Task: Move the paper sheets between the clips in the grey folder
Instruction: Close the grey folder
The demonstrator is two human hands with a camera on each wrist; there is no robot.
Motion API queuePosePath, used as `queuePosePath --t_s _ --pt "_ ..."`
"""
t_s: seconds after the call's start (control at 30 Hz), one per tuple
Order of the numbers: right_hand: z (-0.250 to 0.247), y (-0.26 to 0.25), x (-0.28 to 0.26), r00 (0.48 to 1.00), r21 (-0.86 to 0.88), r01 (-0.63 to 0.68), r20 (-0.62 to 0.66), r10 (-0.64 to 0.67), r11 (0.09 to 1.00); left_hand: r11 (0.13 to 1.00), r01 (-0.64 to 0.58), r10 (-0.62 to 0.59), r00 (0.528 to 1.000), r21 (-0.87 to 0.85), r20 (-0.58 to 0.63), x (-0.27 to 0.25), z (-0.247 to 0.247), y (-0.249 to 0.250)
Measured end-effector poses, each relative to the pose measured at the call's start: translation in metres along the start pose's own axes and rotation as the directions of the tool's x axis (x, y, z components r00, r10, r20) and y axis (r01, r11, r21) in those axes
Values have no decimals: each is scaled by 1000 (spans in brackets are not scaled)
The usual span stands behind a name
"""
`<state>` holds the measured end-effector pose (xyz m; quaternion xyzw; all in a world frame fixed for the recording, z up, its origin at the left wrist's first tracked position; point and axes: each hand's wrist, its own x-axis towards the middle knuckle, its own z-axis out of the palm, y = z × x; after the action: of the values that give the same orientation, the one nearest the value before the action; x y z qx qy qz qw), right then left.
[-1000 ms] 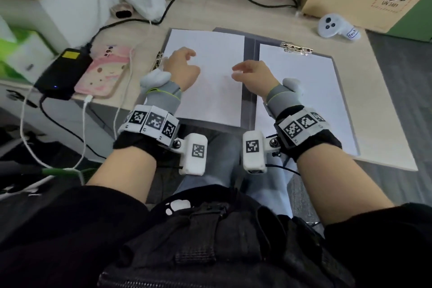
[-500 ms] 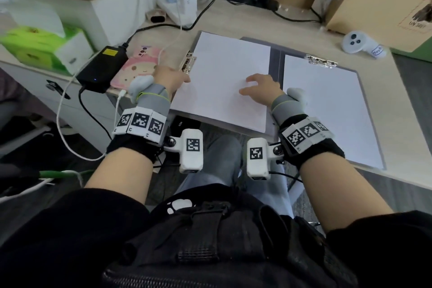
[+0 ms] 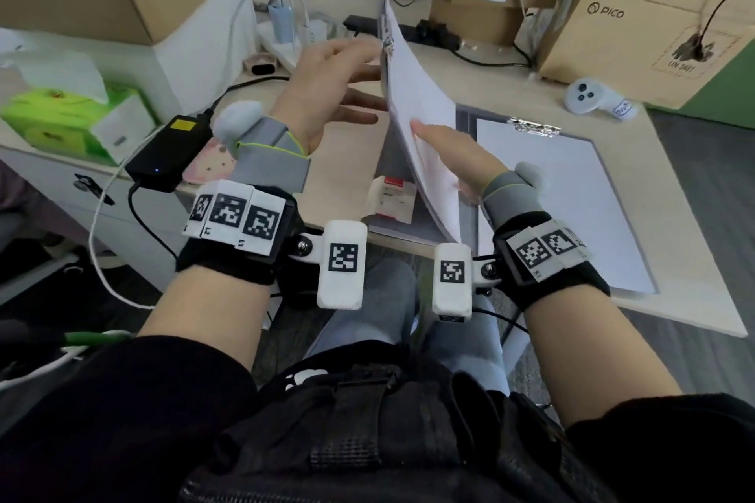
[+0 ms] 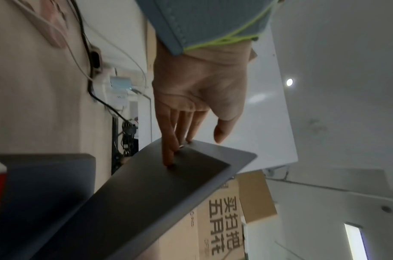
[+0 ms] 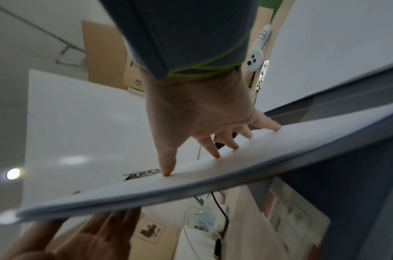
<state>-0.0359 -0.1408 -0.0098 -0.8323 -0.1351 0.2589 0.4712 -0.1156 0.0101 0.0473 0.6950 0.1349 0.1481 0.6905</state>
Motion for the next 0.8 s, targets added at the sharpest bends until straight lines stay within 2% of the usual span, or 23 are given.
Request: queuePosePath --t_s 0.1,0.23,0.33,0.4,0.47,0.53,0.6,0.67,0.73,0.77,0.8 --pt "-14 2 -16 999 192 -6 54 -4 981 999 -45 45 991 -1 129 2 29 5" --pt "-45 9 -42 989 433 142 -20 -148 890 988 -155 148 951 4 270 -1 76 1" --pt "-70 16 -66 960 600 275 -127 -250 751 986 -164 146 918 19 368 -4 110 -5" --pt "-85 21 -80 927 685 364 -199 -319 631 983 -170 134 915 63 380 -5 129 -13" --pt "-97 28 -92 899 725 433 -299 -321 537 978 -173 117 917 116 382 -4 146 -24" --pt "-109 37 -100 863 718 504 -434 -258 480 970 -139 50 918 201 393 -2 159 -38" --pt "-121 51 -105 795 659 570 -593 -127 490 949 -71 -45 935 308 353 1 167 -55" --pt "-130 71 -108 683 582 568 -728 61 583 931 37 -139 956 362 259 3 168 -74" --pt "-134 98 -111 575 489 454 -800 175 745 917 157 -234 956 368 177 4 169 -91" --pt "-134 111 -111 548 447 358 -811 203 820 908 201 -272 950 369 152 4 169 -96" --pt "-134 125 -111 550 408 263 -808 212 874 900 234 -297 947 368 125 2 170 -99"
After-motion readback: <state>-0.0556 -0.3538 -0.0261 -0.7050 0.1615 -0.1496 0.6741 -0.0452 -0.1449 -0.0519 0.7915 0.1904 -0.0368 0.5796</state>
